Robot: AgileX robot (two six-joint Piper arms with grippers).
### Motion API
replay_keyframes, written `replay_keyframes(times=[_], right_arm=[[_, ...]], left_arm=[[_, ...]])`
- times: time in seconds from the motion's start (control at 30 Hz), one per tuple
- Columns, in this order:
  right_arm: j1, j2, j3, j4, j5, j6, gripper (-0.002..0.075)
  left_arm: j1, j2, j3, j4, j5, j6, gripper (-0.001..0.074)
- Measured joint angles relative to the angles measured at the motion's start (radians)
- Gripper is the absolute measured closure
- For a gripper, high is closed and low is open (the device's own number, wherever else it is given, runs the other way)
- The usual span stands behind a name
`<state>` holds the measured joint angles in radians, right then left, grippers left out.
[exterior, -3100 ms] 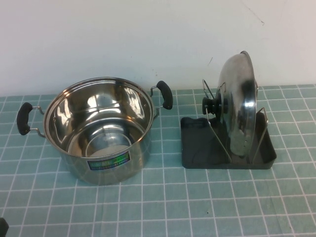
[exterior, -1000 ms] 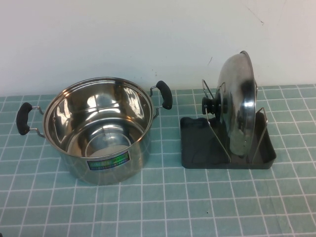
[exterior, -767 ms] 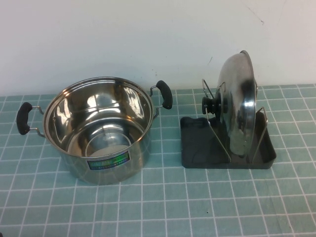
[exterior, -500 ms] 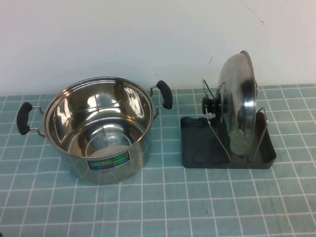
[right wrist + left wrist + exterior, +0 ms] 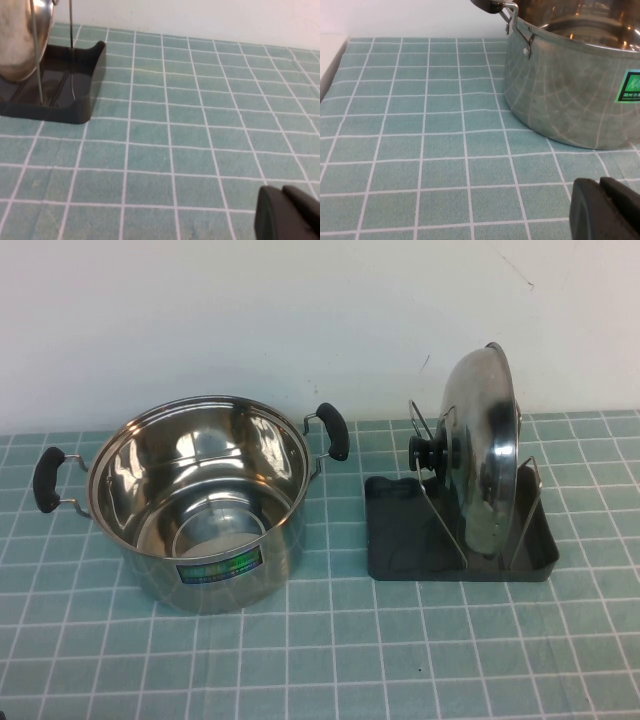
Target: Put pot lid on rack
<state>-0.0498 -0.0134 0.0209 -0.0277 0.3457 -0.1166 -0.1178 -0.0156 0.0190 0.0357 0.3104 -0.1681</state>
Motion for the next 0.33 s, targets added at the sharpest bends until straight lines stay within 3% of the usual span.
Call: replay_keyframes(times=[0.33], right_arm=[[0.000, 0.000, 0.000, 0.010, 0.000, 0.011, 0.0727]], left_arm=[[0.000, 0.000, 0.000, 0.000, 0.000, 0.000, 0.0736]])
